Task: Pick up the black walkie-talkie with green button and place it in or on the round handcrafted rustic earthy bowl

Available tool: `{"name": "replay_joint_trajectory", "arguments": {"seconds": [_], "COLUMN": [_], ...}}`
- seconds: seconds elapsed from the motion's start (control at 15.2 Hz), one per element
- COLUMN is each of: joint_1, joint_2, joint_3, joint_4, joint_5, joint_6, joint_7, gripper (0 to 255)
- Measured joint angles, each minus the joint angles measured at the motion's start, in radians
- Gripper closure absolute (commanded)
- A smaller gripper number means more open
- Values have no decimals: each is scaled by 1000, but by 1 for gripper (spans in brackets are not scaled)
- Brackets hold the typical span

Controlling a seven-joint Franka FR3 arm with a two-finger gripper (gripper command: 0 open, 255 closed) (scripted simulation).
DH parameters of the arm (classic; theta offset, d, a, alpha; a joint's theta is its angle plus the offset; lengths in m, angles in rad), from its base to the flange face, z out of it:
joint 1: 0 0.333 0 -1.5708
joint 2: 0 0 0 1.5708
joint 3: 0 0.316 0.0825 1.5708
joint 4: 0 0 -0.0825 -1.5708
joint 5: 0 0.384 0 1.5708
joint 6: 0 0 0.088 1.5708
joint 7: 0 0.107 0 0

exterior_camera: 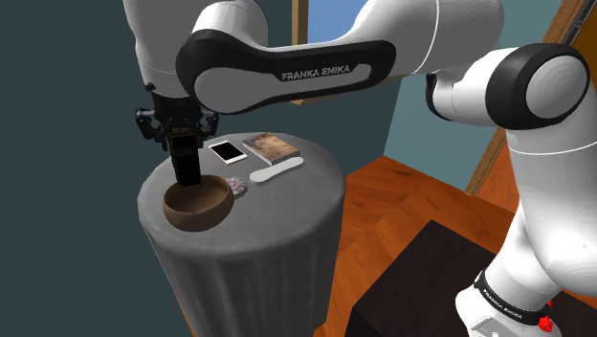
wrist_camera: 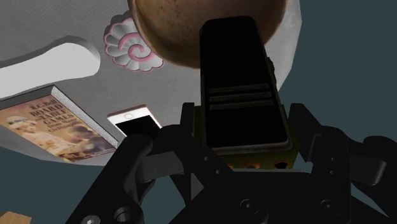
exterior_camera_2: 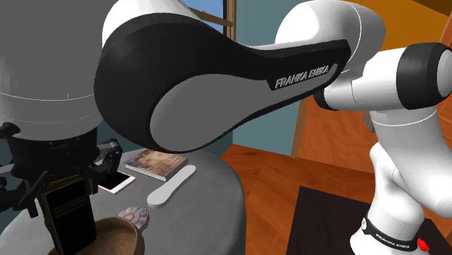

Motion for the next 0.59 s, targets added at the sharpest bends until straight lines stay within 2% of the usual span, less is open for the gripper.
{"name": "replay_joint_trajectory", "arguments": {"seconds": [0.26, 0.59], "joint_1": [-16, -18], "joint_2": [-9, -11], "joint_3": [-1, -1], "joint_4": [-69, -80], "joint_5": [-4, -5], "joint_6": [53, 62], "joint_7": [25, 30], "gripper": [255, 255]}}
